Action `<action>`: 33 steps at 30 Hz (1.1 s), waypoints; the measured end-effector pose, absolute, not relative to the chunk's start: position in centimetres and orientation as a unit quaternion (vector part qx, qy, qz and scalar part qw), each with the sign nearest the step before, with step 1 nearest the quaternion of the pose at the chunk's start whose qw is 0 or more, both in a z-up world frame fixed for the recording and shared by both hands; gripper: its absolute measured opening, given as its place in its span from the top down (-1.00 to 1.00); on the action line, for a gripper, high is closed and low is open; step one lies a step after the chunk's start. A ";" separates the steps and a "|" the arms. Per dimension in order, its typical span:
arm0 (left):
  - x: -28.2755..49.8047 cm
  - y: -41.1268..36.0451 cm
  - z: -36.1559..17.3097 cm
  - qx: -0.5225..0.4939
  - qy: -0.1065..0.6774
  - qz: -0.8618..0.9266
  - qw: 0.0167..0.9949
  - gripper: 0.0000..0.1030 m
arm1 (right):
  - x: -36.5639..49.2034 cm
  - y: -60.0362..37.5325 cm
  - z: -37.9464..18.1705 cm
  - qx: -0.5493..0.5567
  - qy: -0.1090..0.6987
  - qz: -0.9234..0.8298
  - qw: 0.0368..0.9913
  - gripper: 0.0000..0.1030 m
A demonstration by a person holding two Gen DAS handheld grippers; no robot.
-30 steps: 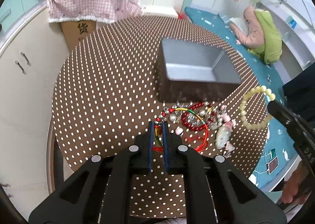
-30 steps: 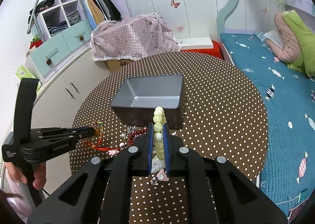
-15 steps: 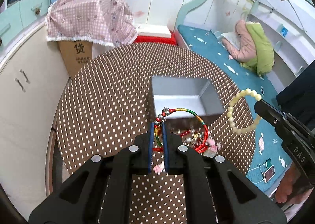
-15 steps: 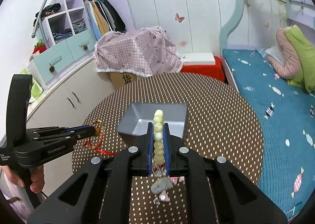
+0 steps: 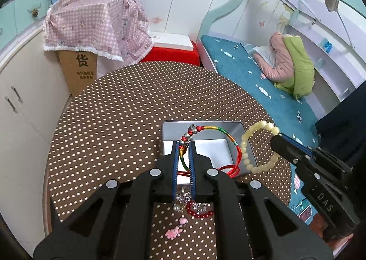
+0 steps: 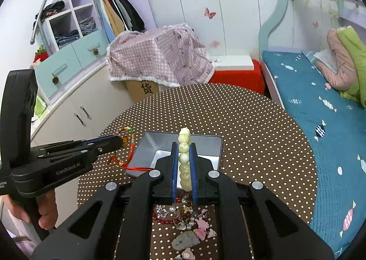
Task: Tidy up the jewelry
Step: 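Carry both bracelets over the grey metal box and open both grippers to drop them, then withdraw both open grippers from the box back toward the jewelry pile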
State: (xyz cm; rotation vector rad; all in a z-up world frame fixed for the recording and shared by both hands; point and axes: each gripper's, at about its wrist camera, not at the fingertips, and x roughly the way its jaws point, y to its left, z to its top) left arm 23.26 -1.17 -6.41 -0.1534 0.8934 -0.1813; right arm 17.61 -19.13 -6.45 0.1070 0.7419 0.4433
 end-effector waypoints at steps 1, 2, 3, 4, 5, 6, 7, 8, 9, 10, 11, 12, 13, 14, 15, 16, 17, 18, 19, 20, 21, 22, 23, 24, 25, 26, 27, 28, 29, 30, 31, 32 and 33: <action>23.8 -1.3 -6.7 -0.074 0.434 -0.090 0.893 0.84 | 18.0 -19.1 -6.8 0.053 0.364 0.217 0.904 0.83; 24.2 -1.5 -7.1 -0.073 0.437 -0.090 0.892 0.84 | 18.2 -19.0 -6.9 0.054 0.367 0.218 0.903 0.83; 24.6 -1.6 -7.4 -0.071 0.441 -0.090 0.890 0.84 | 18.5 -19.0 -7.2 0.054 0.372 0.218 0.901 0.83; 25.1 -1.7 -7.9 -0.069 0.446 -0.091 0.888 0.84 | 18.9 -18.9 -7.5 0.053 0.376 0.217 0.899 0.83; 25.3 -1.8 -8.3 -0.069 0.450 -0.091 0.886 0.83 | 19.1 -18.9 -7.8 0.054 0.381 0.217 0.897 0.83; 25.7 -2.0 -8.8 -0.069 0.455 -0.093 0.883 0.83 | 19.4 -18.9 -8.0 0.055 0.385 0.218 0.895 0.83; 26.0 -2.0 -9.1 -0.069 0.459 -0.093 0.881 0.83 | 19.7 -18.8 -8.3 0.056 0.390 0.218 0.893 0.83; 26.4 -2.2 -9.6 -0.068 0.465 -0.093 0.878 0.83 | 19.9 -18.8 -8.6 0.056 0.395 0.218 0.891 0.83; 26.6 -2.3 -10.0 -0.067 0.468 -0.094 0.876 0.83 | 20.1 -18.7 -8.8 0.056 0.398 0.217 0.889 0.83; 26.8 -2.4 -10.4 -0.066 0.473 -0.094 0.874 0.83 | 20.3 -18.7 -9.0 0.055 0.402 0.217 0.888 0.83; 27.1 -2.4 -10.6 -0.065 0.475 -0.093 0.873 0.83 | 20.4 -18.7 -9.3 0.056 0.406 0.217 0.886 0.83; 27.2 -2.5 -10.8 -0.064 0.477 -0.093 0.871 0.83 | 20.5 -18.7 -9.5 0.056 0.409 0.217 0.884 0.83; 27.3 -2.5 -11.0 -0.064 0.479 -0.093 0.871 0.83 | 20.6 -18.7 -9.6 0.055 0.411 0.218 0.884 0.81; 27.4 -2.5 -11.2 -0.063 0.480 -0.092 0.870 0.82 | 20.6 -18.7 -9.7 0.055 0.411 0.216 0.884 0.77; 27.5 -2.5 -11.3 -0.061 0.481 -0.092 0.870 0.81 | 20.5 -18.8 -9.8 0.054 0.410 0.213 0.885 0.77; 27.6 -2.6 -11.3 -0.059 0.481 -0.092 0.870 0.74 | 20.5 -18.9 -9.7 0.052 0.410 0.211 0.886 0.75; 27.6 -2.6 -11.3 -0.058 0.481 -0.092 0.870 0.58 | 20.4 -19.0 -9.5 0.053 0.408 0.210 0.887 0.73; 27.5 -2.6 -11.2 -0.056 0.480 -0.092 0.871 0.49 | 20.2 -19.2 -9.4 0.053 0.405 0.211 0.888 0.71; 27.4 -2.7 -11.2 -0.054 0.477 -0.091 0.873 0.26 | 20.1 -19.3 -9.2 0.052 0.402 0.210 0.890 0.57; 27.1 -2.7 -11.2 -0.054 0.474 -0.092 0.874 0.23 | 20.0 -19.4 -9.1 0.050 0.399 0.206 0.892 0.35; 27.0 -2.7 -11.1 -0.053 0.473 -0.093 0.875 0.23 | 20.0 -19.5 -9.0 0.047 0.396 0.201 0.895 0.25; 26.8 -2.7 -11.1 -0.053 0.471 -0.093 0.875 0.23 | 19.8 -19.7 -8.9 0.045 0.392 0.196 0.898 0.19; 26.6 -2.7 -11.0 -0.054 0.471 -0.093 0.876 0.23 | 19.9 -19.8 -8.9 0.046 0.392 0.196 0.898 0.19; 26.5 -2.6 -11.0 -0.055 0.471 -0.092 0.875 0.23 | 19.8 -19.9 -8.9 0.048 0.393 0.196 0.897 0.19; 26.4 -2.5 -11.0 -0.056 0.471 -0.091 0.875 0.23 | 19.7 -20.0 -9.0 0.049 0.394 0.195 0.897 0.19; 26.2 -2.5 -10.9 -0.056 0.471 -0.091 0.876 0.23 | 19.7 -20.1 -9.0 0.047 0.394 0.192 0.897 0.19; 26.0 -2.5 -10.8 -0.056 0.469 -0.091 0.876 0.23 | 19.7 -20.1 -9.0 0.046 0.394 0.191 0.898 0.19; 25.8 -2.4 -10.7 -0.056 0.468 -0.091 0.877 0.23 | 19.5 -20.2 -8.9 0.047 0.393 0.192 0.898 0.19; 25.6 -2.4 -10.5 -0.056 0.467 -0.092 0.878 0.23 | 19.4 -20.2 -8.8 0.047 0.392 0.192 0.899 0.19; 25.3 -2.4 -10.4 -0.056 0.465 -0.093 0.878 0.23 | 19.3 -20.3 -8.7 0.047 0.390 0.192 0.899 0.19; 25.1 -2.4 -10.3 -0.056 0.465 -0.094 0.878 0.23 | 19.1 -20.3 -8.6 0.047 0.389 0.192 0.900 0.19; 24.9 -2.3 -10.2 -0.056 0.465 -0.094 0.878 0.23 | 19.0 -20.4 -8.5 0.048 0.387 0.192 0.900 0.19; 24.7 -2.3 -10.0 -0.057 0.464 -0.094 0.879 0.23 | 18.9 -20.5 -8.4 0.048 0.386 0.193 0.901 0.19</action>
